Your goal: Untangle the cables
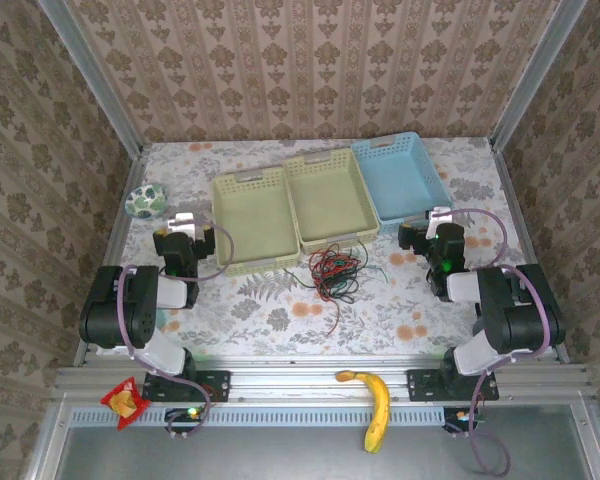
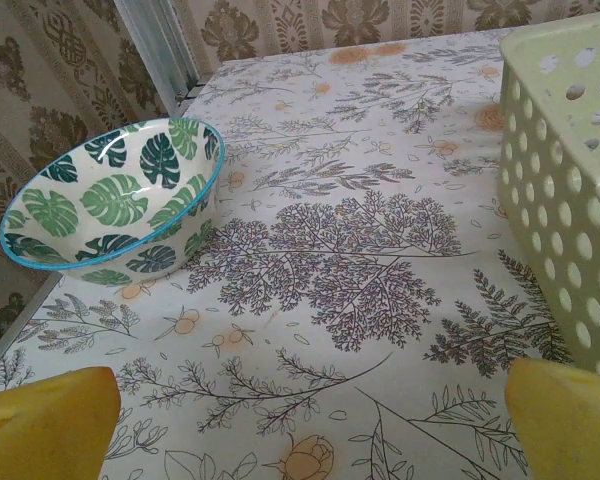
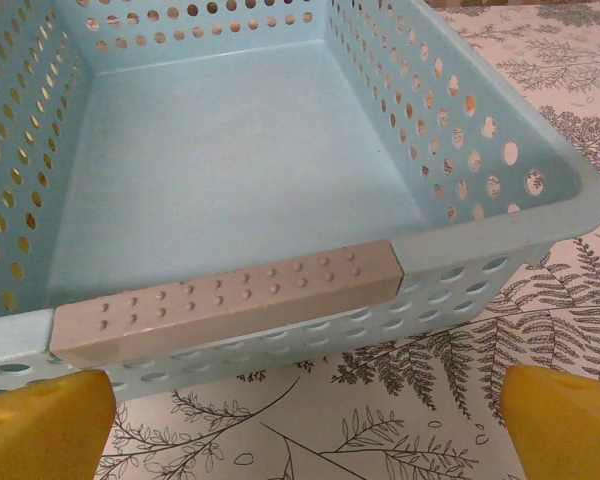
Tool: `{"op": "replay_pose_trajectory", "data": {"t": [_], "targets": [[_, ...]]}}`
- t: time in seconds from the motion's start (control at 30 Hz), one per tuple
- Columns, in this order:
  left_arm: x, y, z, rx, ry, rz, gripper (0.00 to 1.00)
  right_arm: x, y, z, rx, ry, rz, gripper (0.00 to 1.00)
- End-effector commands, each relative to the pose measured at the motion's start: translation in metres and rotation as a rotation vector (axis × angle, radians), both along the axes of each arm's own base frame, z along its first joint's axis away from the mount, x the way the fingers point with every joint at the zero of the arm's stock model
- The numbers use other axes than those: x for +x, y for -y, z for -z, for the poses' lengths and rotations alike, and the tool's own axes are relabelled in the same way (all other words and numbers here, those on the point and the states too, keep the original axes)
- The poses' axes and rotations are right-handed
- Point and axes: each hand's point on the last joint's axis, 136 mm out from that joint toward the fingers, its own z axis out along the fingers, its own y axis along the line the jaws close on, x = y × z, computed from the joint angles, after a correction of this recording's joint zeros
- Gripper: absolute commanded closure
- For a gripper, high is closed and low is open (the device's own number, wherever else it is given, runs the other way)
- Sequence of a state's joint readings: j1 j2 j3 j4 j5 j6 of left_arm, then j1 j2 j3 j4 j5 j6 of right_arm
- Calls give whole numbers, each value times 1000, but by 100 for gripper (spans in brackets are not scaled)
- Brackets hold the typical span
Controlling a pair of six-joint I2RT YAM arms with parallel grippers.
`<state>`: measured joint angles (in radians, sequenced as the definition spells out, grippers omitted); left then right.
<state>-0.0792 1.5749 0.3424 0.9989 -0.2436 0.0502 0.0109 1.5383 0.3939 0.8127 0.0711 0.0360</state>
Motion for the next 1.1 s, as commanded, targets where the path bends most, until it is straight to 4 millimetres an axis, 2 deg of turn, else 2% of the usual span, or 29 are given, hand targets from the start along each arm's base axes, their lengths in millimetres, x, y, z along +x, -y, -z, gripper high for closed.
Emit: {"op": "replay_pose_trajectory", "data": {"t": [0.0,0.17,1.07], "targets": [[6,-1,-9,12,21,0,0,9,-2,-18,2,57,-8,0],[6,-6,-9,-14,17,-5,0,9,-2,-18,2,57,-8,0],[6,-6,-9,-16,17,-4,0,8,-2,-18,3,59,-10,0]]}}
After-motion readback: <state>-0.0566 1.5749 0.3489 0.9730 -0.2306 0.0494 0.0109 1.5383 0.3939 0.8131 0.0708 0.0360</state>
